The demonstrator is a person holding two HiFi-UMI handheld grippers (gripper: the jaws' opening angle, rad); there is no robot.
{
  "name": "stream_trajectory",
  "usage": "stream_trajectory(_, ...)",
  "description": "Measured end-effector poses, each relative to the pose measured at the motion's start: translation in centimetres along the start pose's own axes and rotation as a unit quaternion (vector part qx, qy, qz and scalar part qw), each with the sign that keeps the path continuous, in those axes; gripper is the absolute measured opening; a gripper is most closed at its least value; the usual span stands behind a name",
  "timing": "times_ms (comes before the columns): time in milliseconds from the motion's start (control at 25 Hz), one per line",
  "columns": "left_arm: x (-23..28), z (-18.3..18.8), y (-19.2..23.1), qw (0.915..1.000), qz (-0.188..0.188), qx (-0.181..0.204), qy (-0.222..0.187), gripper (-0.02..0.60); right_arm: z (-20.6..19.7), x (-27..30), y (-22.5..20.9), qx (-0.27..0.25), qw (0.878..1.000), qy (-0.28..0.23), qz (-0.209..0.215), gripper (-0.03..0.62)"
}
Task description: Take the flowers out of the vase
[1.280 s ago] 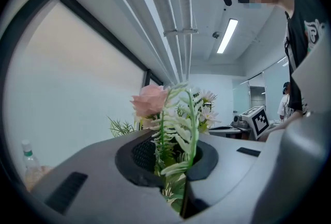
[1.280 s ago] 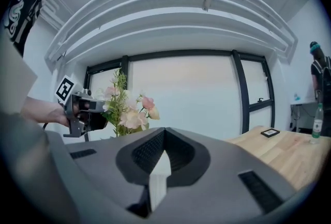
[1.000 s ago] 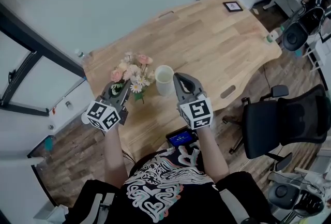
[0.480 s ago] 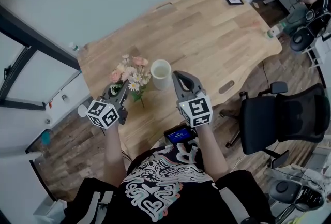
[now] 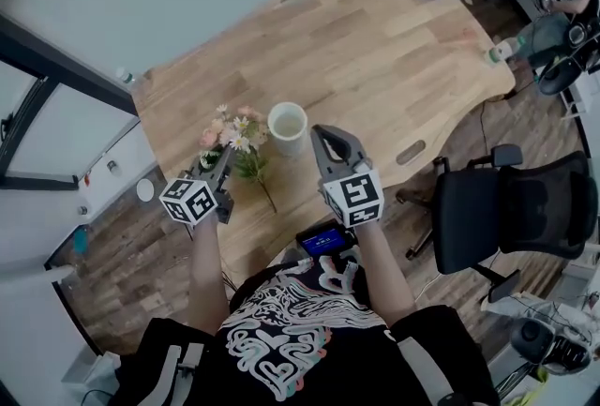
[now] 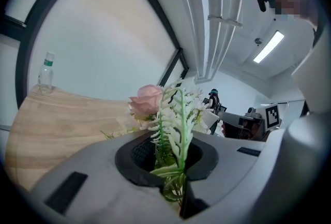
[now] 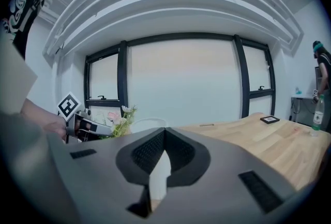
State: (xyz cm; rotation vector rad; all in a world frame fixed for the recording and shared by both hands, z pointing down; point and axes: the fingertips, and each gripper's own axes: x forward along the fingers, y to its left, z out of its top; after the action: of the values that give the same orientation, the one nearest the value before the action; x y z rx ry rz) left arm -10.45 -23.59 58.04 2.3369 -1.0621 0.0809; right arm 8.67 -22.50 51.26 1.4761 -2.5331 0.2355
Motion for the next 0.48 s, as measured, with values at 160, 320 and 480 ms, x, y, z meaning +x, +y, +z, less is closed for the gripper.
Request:
stream_trajectory(160,0.9,-1.6,0.8,0.9997,0.005,-0.019,0.017,0.058,-1.0,0.4,-0.1,0.003,1.000,0.012,0.002,0.005)
stream_trajectory(320,1.6,-2.6,1.2,0.9991,0.007,-0.034,0.025,0.058,-2.0,0.6,-0.3,0.010,1.000,0.024,0.004,0.005)
stream_trajectory(480,2.3,-3.5,1.7,0.9987,0.009,-0.033,0.039,0.058,-3.0,1.0,-0.7,0.014,0.999,0.031,0.004,0.005)
